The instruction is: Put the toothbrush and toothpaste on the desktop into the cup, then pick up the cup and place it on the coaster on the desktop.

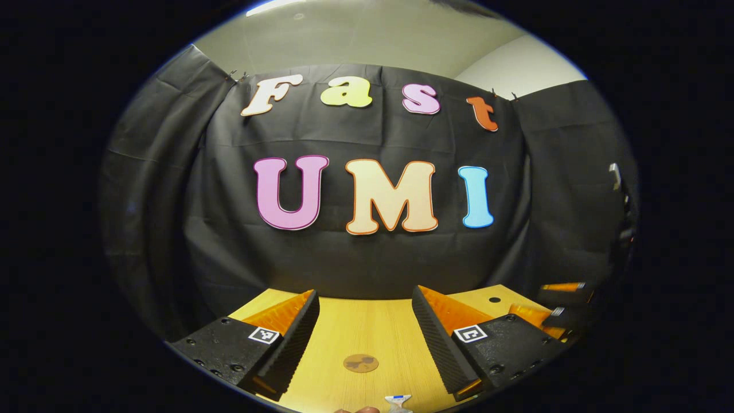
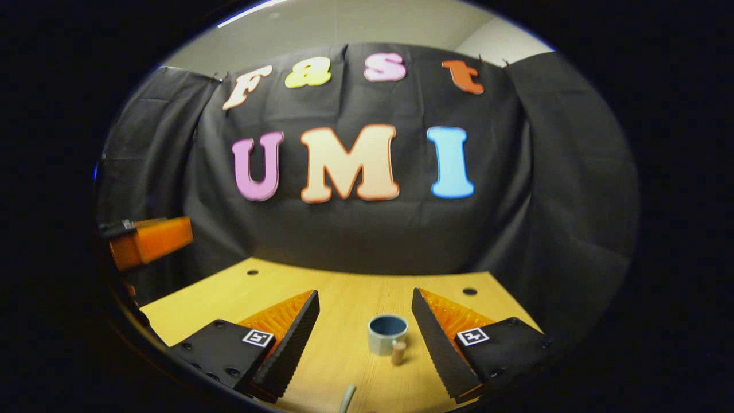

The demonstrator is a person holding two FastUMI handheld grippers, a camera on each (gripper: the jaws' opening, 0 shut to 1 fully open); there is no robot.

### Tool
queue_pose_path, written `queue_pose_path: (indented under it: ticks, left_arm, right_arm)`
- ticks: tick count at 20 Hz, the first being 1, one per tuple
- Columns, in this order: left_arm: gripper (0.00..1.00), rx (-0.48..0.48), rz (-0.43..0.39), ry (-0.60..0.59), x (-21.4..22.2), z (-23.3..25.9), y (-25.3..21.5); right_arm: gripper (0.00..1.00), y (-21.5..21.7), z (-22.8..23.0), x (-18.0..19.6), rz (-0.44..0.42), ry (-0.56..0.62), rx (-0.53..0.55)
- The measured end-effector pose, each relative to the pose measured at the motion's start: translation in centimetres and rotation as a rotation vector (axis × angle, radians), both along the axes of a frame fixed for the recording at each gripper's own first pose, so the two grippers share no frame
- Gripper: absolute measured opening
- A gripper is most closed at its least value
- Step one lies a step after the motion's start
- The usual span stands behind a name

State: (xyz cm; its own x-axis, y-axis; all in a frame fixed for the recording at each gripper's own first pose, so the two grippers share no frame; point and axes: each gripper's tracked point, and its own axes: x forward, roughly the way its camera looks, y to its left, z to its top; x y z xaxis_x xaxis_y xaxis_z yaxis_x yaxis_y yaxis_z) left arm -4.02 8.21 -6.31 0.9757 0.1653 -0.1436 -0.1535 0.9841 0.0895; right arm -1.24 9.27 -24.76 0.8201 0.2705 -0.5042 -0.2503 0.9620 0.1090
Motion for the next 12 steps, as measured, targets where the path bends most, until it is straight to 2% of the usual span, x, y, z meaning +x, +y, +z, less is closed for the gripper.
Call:
queue_pose_path:
  ticks: [7, 12]
  left_arm:
    - [0.94, 0.008, 0.012, -0.023, -0.4, 0.7, 2.2]
    - [0.94, 0.013, 0.028, -0.027, -1.0, 0.6, 3.4]
  right_arm:
    - [1.0, 0.0, -7.6, -3.4, 0.024, 0.168, -0.112]
    - [1.0, 0.0, -12.0, -6.4, 0.063, 0.334, -0.191]
